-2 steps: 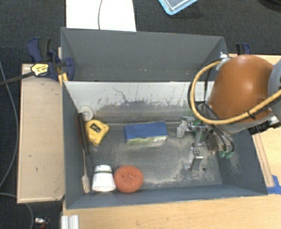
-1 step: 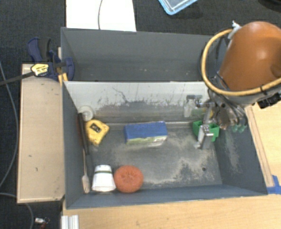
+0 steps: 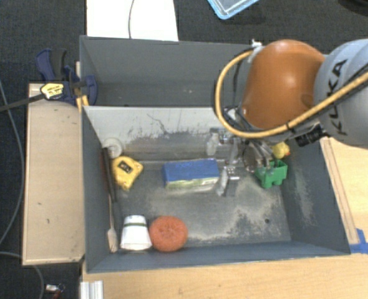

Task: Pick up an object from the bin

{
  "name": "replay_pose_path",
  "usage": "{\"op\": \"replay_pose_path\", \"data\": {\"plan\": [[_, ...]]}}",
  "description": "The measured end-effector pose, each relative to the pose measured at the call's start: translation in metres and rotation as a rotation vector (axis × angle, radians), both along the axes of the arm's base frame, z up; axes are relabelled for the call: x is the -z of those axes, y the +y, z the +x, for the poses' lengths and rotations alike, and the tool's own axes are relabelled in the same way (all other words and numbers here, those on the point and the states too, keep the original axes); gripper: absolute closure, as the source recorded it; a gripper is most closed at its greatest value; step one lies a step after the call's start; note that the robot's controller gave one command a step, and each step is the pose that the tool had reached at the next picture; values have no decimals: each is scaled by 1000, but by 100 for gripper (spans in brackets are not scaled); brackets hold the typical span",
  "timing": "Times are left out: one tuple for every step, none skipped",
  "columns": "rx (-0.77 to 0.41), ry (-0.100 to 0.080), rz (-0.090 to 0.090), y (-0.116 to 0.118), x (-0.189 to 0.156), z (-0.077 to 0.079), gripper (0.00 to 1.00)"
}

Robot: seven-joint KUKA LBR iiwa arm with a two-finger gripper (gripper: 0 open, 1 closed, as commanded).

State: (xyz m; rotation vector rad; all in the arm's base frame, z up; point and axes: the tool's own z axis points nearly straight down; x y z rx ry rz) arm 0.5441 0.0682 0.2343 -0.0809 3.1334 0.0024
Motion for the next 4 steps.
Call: {"op": "replay_pose_path", "data": {"plan": [[-24,5,-1,18,20,-2,0],[30,4,1,13,-19,38,0],[-73,-1,0,36,44,38,0],[-29,-14,1,54,117,22,0]]}}
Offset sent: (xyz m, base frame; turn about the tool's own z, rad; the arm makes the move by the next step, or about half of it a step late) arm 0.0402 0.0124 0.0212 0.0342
